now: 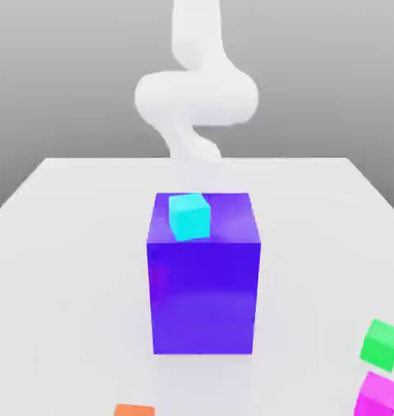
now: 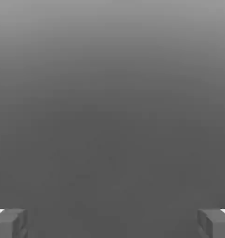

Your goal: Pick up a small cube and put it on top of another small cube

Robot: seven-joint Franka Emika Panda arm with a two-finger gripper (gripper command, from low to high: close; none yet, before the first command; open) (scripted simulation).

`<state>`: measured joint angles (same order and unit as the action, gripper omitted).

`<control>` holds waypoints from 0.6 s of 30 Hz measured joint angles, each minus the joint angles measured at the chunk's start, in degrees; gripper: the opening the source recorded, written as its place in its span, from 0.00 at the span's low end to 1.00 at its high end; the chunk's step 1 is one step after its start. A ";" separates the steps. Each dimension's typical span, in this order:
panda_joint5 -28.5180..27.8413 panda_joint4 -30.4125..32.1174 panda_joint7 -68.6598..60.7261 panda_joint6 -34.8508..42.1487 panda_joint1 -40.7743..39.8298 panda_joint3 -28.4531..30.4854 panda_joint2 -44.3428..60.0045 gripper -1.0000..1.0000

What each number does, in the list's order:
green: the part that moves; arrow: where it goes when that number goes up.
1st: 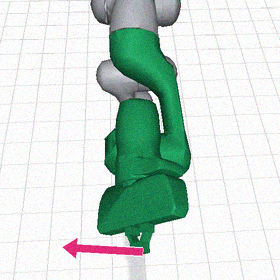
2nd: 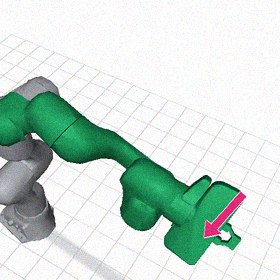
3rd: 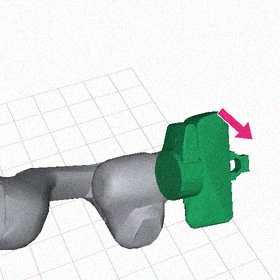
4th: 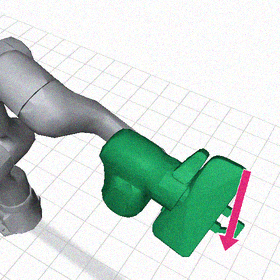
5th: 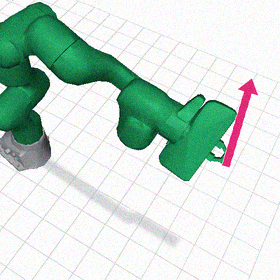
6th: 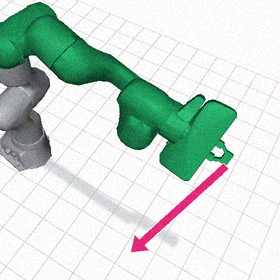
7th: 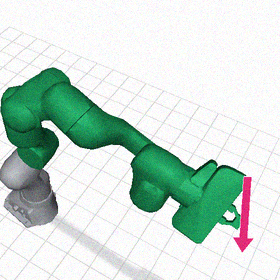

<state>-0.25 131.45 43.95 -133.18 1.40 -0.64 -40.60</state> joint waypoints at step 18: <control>-2.86 -2.42 -12.79 -10.09 9.18 -6.32 37.74 0.50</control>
<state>-3.11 129.03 31.16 -143.27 10.58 -6.96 -2.87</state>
